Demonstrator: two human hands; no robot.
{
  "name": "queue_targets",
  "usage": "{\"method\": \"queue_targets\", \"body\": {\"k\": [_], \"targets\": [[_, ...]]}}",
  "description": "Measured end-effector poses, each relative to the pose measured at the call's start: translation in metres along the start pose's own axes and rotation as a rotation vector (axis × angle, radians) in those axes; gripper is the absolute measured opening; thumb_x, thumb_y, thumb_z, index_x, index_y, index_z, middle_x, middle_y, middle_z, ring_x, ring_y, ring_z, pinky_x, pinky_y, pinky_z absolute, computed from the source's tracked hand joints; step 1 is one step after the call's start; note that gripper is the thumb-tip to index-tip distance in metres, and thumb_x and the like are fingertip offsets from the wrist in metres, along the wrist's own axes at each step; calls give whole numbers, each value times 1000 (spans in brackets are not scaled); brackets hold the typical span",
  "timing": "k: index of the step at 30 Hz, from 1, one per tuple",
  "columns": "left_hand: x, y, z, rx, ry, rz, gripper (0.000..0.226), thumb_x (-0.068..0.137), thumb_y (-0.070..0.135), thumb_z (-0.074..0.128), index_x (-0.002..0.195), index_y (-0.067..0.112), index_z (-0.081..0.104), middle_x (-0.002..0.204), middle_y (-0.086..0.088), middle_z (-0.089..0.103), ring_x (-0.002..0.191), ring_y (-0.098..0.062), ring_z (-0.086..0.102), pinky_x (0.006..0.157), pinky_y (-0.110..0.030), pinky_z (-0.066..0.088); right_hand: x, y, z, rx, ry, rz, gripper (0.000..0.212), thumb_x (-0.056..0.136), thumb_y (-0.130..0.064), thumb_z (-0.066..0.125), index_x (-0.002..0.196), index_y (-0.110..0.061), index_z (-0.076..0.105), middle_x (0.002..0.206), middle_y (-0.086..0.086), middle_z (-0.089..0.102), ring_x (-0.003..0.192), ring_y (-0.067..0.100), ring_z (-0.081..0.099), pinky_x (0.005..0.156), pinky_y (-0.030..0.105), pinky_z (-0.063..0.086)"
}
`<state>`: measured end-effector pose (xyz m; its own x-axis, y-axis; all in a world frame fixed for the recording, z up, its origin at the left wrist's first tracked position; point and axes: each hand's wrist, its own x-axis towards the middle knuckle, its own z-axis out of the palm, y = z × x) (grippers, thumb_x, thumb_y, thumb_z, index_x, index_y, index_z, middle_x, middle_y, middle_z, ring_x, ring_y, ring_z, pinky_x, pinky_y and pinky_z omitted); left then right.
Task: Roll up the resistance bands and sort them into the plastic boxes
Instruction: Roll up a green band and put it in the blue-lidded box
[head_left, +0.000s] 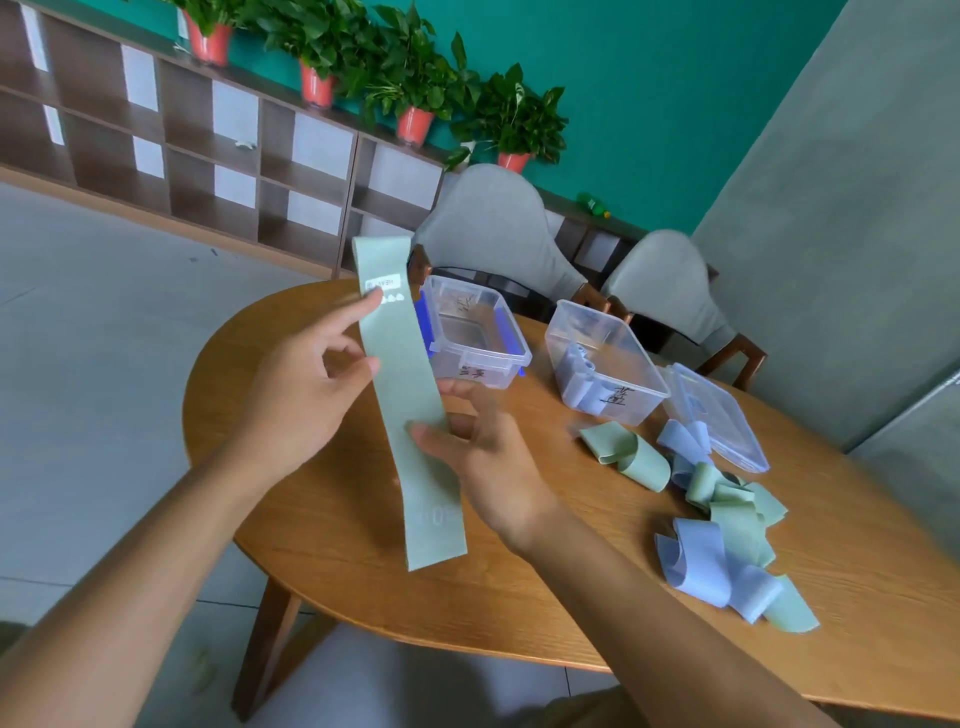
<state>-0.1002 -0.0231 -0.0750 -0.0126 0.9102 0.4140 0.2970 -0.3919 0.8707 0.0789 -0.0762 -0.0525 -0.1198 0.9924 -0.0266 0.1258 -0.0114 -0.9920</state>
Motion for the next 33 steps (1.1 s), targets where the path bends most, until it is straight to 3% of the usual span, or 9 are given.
{"method": "queue_targets", "body": {"k": [3,7,9,12,15,19,22,24,33], "targets": [[8,-16,2,154,-51,43,64,97,14,64,153,32,40,135,10,57,81,12,56,59,-1,39,3,11,0,-103,13,14,47,95,-9,67,135,-20,45,95,1,72,74,10,72,62,22,56],[21,-49,8,274,-135,48,69,99,10,59,157,33,29,162,20,24,92,-1,57,78,-13,44,6,33,-3,-151,29,87,47,94,-5,65,131,-26,46,94,2,69,75,9,69,64,22,56],[24,-69,14,330,-190,38,72,99,6,57,159,30,25,165,20,15,103,-12,60,94,-29,48,7,43,-2,-146,32,135,41,92,1,63,127,-16,51,92,8,66,79,14,69,69,30,61],[26,-93,22,360,-247,45,77,97,0,58,160,26,22,166,19,12,128,-29,52,107,-34,41,7,55,-2,-82,51,159,23,92,9,61,113,2,58,87,12,64,76,15,69,67,29,62],[30,-96,25,366,-254,50,81,94,-1,61,160,24,21,166,17,11,125,-26,55,106,-34,43,6,59,0,-221,58,92,10,93,0,64,103,-3,65,89,16,67,66,14,68,59,22,56],[34,-93,25,394,-226,-15,78,95,6,64,160,22,23,168,12,10,97,-6,61,97,-33,51,2,68,0,-462,76,-15,5,92,-15,69,97,-14,71,86,11,69,60,11,61,56,16,48],[33,-92,24,372,-216,-28,77,96,9,65,160,21,24,168,11,5,107,-3,58,95,-30,52,2,75,-1,-477,78,-30,8,90,-23,72,97,-24,73,85,-1,71,71,10,64,71,27,55],[31,-90,22,353,-215,-33,77,95,12,66,159,25,26,168,12,1,114,-2,53,97,-27,51,2,76,-1,-384,57,4,11,89,-20,74,100,-22,74,86,-1,72,69,7,64,72,25,55],[-4,-73,8,330,-221,-34,38,94,23,68,131,23,61,150,8,42,116,-8,57,101,-35,52,-6,68,-1,-442,-34,-16,18,96,-30,66,113,-27,66,73,-3,75,61,-1,60,67,19,44]]}}
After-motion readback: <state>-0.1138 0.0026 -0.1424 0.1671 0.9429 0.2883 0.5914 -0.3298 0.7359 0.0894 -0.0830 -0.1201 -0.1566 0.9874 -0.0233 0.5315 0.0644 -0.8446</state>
